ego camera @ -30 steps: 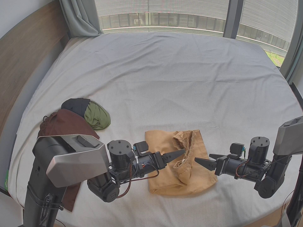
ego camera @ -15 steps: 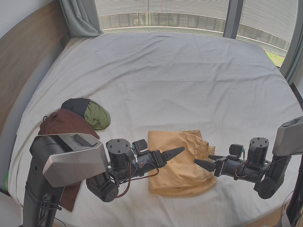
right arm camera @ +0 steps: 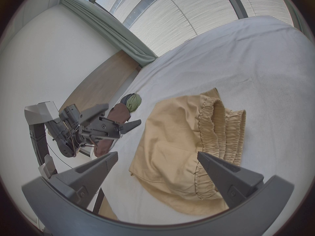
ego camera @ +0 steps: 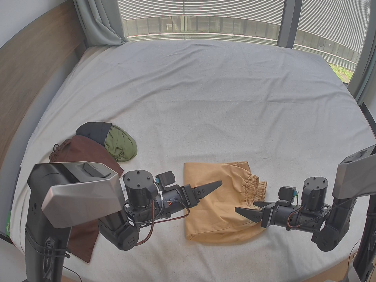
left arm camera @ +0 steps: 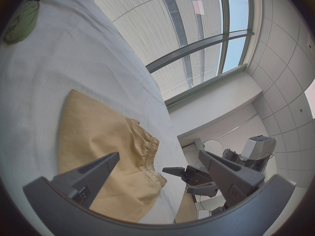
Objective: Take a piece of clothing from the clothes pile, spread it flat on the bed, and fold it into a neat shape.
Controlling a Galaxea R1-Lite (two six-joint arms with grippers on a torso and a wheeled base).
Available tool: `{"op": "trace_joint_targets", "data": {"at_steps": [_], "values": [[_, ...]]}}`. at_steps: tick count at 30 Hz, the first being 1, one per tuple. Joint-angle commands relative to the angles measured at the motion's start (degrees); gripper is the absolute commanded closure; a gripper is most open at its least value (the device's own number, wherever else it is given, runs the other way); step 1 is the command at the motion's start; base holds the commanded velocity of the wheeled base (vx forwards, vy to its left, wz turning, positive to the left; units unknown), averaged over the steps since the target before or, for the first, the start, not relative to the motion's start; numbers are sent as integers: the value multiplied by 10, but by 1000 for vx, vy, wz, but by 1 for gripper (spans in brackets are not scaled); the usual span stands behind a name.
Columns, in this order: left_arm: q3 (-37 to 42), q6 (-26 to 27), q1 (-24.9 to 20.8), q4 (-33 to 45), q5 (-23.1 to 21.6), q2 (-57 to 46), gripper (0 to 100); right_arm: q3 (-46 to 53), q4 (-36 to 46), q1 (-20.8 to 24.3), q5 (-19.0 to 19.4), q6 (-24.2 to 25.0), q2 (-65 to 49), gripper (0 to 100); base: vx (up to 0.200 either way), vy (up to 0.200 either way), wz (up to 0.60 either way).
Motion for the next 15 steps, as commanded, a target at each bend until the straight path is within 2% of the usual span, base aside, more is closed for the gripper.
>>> {"op": "trace_joint_targets", "data": {"at_steps": [1, 12, 15], "values": [[14, 2, 12, 0, 0, -10, 0, 0, 0, 2, 0, 0, 25, 0, 0, 0, 0], [67, 6, 45, 0, -17, -49, 0, 21, 0, 1, -1, -5, 44, 0, 0, 0, 0], [104, 28, 66, -1, -71, -68, 0, 36, 0, 1, -1, -6, 60, 0, 0, 0, 0]]}}
